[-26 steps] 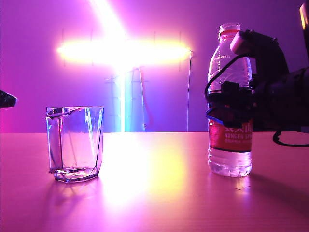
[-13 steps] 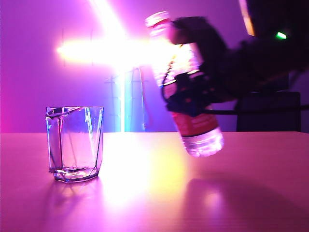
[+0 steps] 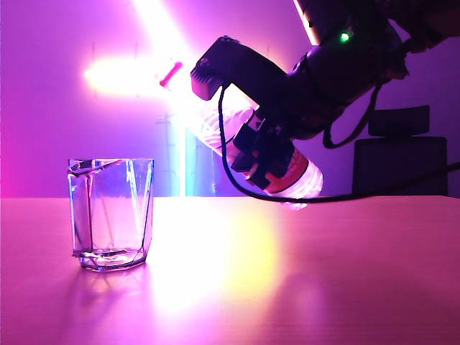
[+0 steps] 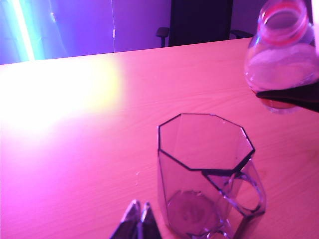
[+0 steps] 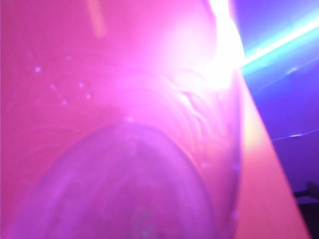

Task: Pick up the mineral water bottle on the table and pour water into the mug until it's half full.

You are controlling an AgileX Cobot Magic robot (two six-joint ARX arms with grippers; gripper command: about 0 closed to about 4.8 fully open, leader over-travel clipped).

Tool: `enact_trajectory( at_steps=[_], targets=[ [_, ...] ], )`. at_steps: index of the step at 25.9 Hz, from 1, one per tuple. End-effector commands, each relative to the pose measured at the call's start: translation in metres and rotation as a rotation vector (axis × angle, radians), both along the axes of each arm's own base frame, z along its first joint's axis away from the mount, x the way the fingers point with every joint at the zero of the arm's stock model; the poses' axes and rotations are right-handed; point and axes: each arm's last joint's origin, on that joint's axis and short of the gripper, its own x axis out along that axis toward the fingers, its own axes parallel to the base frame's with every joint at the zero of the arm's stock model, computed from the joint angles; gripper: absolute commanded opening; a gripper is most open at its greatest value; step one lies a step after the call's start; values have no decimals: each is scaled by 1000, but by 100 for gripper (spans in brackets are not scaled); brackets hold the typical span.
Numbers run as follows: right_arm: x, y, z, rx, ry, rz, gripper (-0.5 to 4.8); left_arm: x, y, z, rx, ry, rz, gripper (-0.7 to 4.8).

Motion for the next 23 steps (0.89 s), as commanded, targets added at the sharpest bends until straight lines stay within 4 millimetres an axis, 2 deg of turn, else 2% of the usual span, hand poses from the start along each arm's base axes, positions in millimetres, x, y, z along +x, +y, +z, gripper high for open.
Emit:
enact_trajectory(
  at_steps=[1,8,15,23],
  targets=[
    [5,8,15,-2,-97,-4,199,0,0,2,-7,-8,-4,-2],
    [9,25,17,-108,-162,24,201,0,0,2,-7,-9,-4,-2],
    [14,43,7,-341,-258,59,201,0,0,2,-7,-8,-5,-2],
    [16,42,11,-444,-334,24,201,0,0,2,-7,-8,-5,-2]
  ],
)
